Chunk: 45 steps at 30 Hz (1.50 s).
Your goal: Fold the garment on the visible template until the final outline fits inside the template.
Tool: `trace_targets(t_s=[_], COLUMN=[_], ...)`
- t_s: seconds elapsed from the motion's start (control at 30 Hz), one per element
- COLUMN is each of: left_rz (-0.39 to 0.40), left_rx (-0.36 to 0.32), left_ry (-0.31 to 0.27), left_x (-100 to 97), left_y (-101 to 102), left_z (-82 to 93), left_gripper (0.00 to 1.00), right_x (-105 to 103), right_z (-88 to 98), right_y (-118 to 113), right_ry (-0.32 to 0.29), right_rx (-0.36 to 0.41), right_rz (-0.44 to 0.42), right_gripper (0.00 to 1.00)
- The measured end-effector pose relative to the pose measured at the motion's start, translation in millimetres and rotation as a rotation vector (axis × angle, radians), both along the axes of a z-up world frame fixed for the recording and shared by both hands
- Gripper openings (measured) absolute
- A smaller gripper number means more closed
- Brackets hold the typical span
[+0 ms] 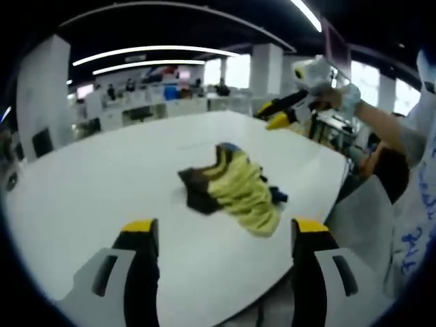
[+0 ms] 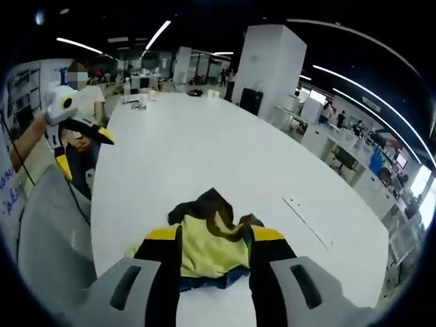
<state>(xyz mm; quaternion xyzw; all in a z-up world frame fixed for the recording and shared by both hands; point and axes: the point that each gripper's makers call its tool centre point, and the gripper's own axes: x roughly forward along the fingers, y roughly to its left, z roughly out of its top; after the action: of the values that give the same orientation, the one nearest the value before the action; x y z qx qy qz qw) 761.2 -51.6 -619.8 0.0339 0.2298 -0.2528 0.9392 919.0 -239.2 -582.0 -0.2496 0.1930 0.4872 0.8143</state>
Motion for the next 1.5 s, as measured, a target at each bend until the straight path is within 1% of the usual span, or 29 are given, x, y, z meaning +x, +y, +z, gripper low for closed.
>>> trace_targets(t_s=[0.07, 0.13, 0.3, 0.47, 0.6, 0.7, 0.73, 0.77, 0.87, 0.9, 1.07, 1.13, 1.2, 1.23, 1.27, 1.3, 1.4, 1.47, 1.5], left_rz=[0.007, 0.013, 0.027, 0.031, 0.036, 0.040, 0.041, 0.042, 0.039, 0.038, 0.044, 0.051, 0.052, 0.053, 0.054, 0.055, 0.055, 0.053, 0.051], left_rx=[-0.002, -0.005, -0.007, -0.010, -0.016, -0.013, -0.013, -0.012, -0.010, -0.008, -0.003, -0.001, 0.000, -0.002, -0.002, -0.001, -0.001, 0.001, 0.002], left_ry=[0.002, 0.005, 0.016, 0.030, 0.039, 0.047, 0.048, 0.051, 0.061, 0.063, 0.076, 0.079, 0.093, 0.094, 0.096, 0.098, 0.106, 0.112, 0.114], left_x=[-0.2, -0.8, -1.6, -2.6, -3.4, -4.2, -4.2, -4.3, -4.8, -4.9, -5.0, -4.7, -5.9, -5.8, -5.9, -5.9, -5.5, -5.1, -4.8], left_y=[2, 4, 8, 8, 9, 10, 11, 11, 11, 11, 14, 15, 16, 16, 16, 16, 15, 15, 14], left_z=[-0.8, -2.0, -6.2, -9.8, -12.1, -14.1, -14.4, -15.1, -17.2, -17.8, -20.6, -22.2, -24.7, -25.2, -25.9, -26.6, -28.6, -29.8, -30.2], left_gripper=[0.75, 0.75, 0.75, 0.75, 0.74, 0.74, 0.74, 0.73, 0.73, 0.73, 0.73, 0.74, 0.72, 0.72, 0.72, 0.72, 0.72, 0.72, 0.71], right_x=[5, 4, 20, 33, 37, 43, 46, 52, 57, 62, 80, 85, 86, 90, 94, 94, 97, 98, 101], right_z=[-2.6, -7.5, -14.3, -24.0, -24.9, -26.7, -28.0, -30.5, -37.2, -39.0, -45.5, -48.6, -51.7, -52.9, -55.0, -57.5, -63.6, -68.8, -73.9], right_y=[2, 3, 5, 7, 10, 11, 11, 10, 9, 9, 8, 8, 9, 8, 8, 8, 9, 10, 7], right_ry=[0.005, 0.007, 0.034, 0.043, 0.069, 0.073, 0.069, 0.066, 0.066, 0.070, 0.097, 0.110, 0.119, 0.121, 0.122, 0.133, 0.154, 0.166, 0.181], right_rx=[-0.001, -0.025, -0.024, -0.061, -0.041, -0.037, -0.043, -0.063, -0.104, -0.113, -0.117, -0.125, -0.136, -0.141, -0.153, -0.166, -0.204, -0.239, -0.280], right_rz=[0.004, 0.030, 0.028, 0.039, 0.041, 0.039, 0.038, 0.039, 0.053, 0.055, 0.032, 0.022, 0.023, 0.025, 0.031, 0.036, 0.060, 0.085, 0.098], right_gripper=[0.37, 0.38, 0.39, 0.39, 0.39, 0.40, 0.40, 0.40, 0.37, 0.37, 0.33, 0.31, 0.29, 0.28, 0.26, 0.25, 0.24, 0.24, 0.24])
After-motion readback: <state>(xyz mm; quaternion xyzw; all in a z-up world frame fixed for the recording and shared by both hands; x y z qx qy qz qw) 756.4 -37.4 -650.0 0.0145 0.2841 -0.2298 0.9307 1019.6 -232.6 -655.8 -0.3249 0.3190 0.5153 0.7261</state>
